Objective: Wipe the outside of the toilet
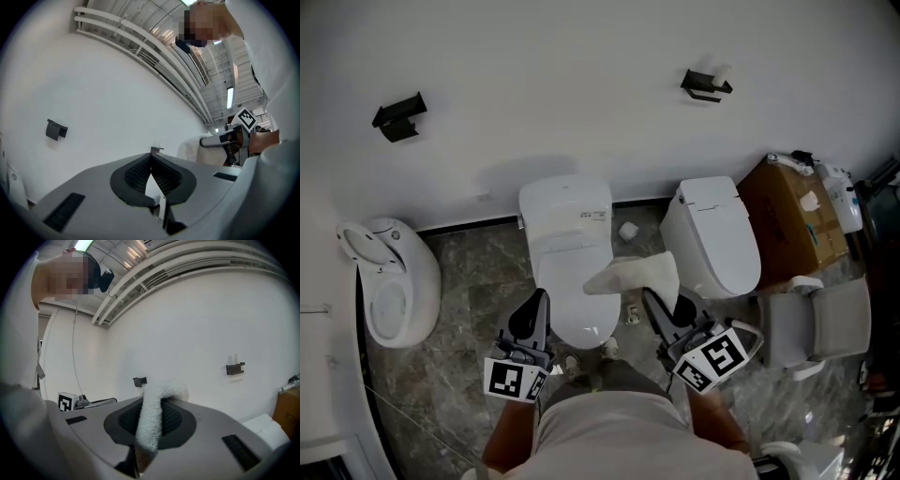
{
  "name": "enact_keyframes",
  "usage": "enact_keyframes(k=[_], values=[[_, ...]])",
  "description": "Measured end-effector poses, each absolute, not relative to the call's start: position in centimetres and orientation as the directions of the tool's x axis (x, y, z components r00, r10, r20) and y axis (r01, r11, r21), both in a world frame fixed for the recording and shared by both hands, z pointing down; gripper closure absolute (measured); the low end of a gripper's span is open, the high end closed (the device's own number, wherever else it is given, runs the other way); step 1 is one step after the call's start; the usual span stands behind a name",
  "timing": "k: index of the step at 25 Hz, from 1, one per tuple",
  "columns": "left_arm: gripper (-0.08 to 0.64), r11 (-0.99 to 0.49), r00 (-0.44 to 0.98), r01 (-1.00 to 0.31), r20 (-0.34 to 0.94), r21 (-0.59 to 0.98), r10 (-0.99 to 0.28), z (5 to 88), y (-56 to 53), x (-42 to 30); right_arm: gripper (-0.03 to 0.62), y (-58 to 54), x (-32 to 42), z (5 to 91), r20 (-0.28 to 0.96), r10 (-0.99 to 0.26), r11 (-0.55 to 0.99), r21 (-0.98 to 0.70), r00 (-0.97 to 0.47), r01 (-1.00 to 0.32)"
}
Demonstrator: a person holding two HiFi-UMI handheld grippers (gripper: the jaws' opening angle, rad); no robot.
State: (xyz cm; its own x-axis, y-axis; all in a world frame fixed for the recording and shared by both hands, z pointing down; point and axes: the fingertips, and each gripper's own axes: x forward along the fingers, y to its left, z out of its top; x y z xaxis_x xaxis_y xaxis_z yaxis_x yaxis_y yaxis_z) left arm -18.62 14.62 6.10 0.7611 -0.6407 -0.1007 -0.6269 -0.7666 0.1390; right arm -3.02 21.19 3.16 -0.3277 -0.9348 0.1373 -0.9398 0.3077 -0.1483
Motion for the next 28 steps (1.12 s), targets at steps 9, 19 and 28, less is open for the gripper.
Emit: enact_keyframes(k=[9,19,28], values=[[0.543,-0.78,0.775,-0.62,-0.084,0.087,-0.626,4.9,11.8,-13.8,0.522,17.3,1.7,2.1,0.088,-0.938,0.319,-0.159,-0.335,-0.934],[0.543,-0.76,0.76,-0.644,-0.035,0.084,-0.649,7.7,8.5,-10.3,0.522,13.3,6.3,6.1,0.157,-0.927,0.306,-0.209,-0.34,-0.929],[0.543,-0.697,0.701,-0.712,0.04,0.082,-0.712,15.0,3.0,-7.8,0.522,5.7,9.3,15.3,0.223,-0.903,0.308,-0.259,-0.367,-0.915]])
